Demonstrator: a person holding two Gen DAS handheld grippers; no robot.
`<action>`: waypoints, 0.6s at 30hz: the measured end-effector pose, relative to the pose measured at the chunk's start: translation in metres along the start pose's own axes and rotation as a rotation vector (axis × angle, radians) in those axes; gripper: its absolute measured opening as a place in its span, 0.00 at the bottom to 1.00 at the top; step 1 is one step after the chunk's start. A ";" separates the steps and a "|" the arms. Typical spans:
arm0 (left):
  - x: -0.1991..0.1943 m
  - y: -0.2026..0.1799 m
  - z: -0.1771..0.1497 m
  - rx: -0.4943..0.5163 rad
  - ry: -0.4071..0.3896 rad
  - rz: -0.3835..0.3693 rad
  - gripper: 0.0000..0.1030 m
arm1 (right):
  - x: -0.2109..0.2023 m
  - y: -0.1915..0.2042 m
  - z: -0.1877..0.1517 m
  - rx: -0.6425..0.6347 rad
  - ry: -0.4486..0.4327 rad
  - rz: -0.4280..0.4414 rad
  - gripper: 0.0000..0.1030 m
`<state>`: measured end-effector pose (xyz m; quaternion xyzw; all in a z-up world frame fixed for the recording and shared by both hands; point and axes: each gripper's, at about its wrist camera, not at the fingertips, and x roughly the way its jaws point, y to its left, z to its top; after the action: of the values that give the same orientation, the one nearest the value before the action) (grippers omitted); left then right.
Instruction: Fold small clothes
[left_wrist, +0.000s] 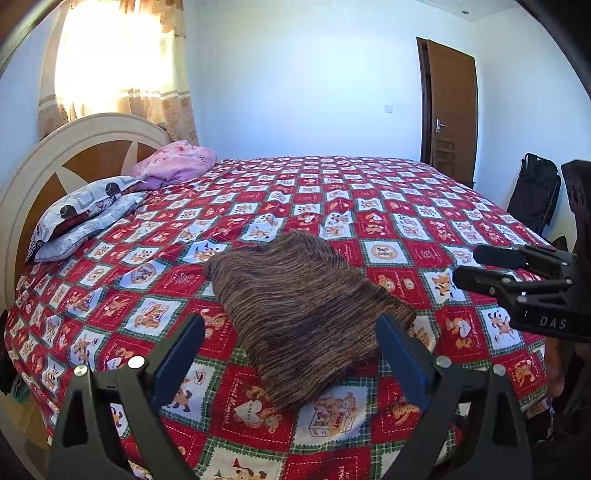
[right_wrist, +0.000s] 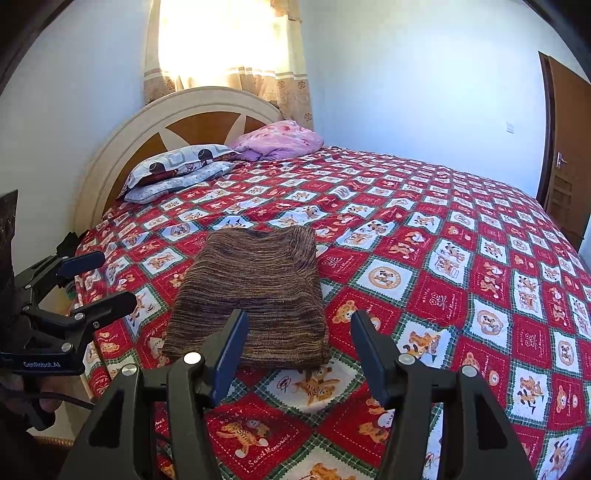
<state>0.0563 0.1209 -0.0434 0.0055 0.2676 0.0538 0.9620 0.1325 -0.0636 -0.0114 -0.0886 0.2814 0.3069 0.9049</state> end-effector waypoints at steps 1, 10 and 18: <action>0.000 0.000 0.000 -0.001 0.000 0.000 0.93 | 0.000 0.000 0.000 0.002 0.001 -0.001 0.58; 0.000 0.000 0.000 -0.001 -0.001 -0.001 0.93 | -0.002 -0.002 0.000 0.012 -0.005 -0.002 0.58; 0.000 0.000 0.000 -0.001 0.000 0.000 0.93 | -0.003 -0.003 0.000 0.012 -0.005 -0.001 0.58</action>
<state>0.0559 0.1214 -0.0433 0.0051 0.2677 0.0540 0.9620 0.1322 -0.0675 -0.0095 -0.0825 0.2808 0.3048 0.9063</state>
